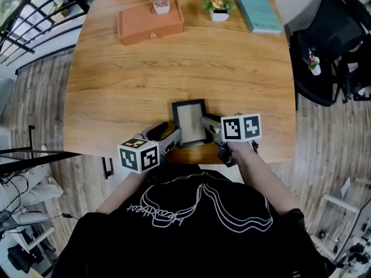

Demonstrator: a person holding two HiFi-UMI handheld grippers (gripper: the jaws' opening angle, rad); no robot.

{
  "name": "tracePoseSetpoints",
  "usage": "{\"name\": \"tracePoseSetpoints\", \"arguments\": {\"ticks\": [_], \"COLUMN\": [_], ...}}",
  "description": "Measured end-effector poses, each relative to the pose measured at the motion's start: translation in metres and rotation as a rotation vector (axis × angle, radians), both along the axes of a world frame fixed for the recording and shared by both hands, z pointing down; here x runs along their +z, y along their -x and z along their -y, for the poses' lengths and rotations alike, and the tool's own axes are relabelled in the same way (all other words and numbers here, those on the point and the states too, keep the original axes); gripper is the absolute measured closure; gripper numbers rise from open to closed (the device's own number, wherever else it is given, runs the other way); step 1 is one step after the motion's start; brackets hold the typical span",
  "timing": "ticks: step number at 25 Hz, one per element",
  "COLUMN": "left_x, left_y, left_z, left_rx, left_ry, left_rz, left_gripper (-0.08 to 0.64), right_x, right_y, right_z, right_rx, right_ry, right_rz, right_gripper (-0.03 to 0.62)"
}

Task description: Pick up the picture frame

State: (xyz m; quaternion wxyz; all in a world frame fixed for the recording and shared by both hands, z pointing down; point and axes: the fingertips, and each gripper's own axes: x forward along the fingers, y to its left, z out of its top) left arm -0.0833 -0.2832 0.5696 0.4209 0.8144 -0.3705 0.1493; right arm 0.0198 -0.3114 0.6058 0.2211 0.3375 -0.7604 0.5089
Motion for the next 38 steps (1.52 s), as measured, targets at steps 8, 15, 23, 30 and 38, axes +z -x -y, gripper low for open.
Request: {"name": "tracePoseSetpoints", "arguments": {"ticks": [8,15,23,30,38], "left_x": [0.009,0.013,0.010,-0.016,-0.048], "left_y": [-0.017,-0.037,-0.038,-0.045,-0.044], "left_z": [-0.002,-0.002,0.006,0.020,0.030], "left_rx": [0.048,0.091,0.066,0.036,0.072], "left_ry": [0.024,0.064,0.101,0.093,0.023], "left_rz": [0.017,0.003,-0.012,-0.128,-0.091], "left_gripper": [0.331,0.368,0.417,0.463,0.494], "right_x": [0.001,0.002,0.002,-0.005,-0.046], "right_y": [0.000,0.001,0.001,0.001,0.010], "right_z": [0.000,0.001,0.001,0.007,0.011], "right_rx": [0.008,0.018,0.008,-0.048,-0.088], "right_ry": [0.067,0.092,0.063,-0.036,-0.137], "right_rz": [0.077,0.106,0.064,-0.031,0.019], "right_gripper": [0.492,0.492,0.492,0.423,0.376]}}
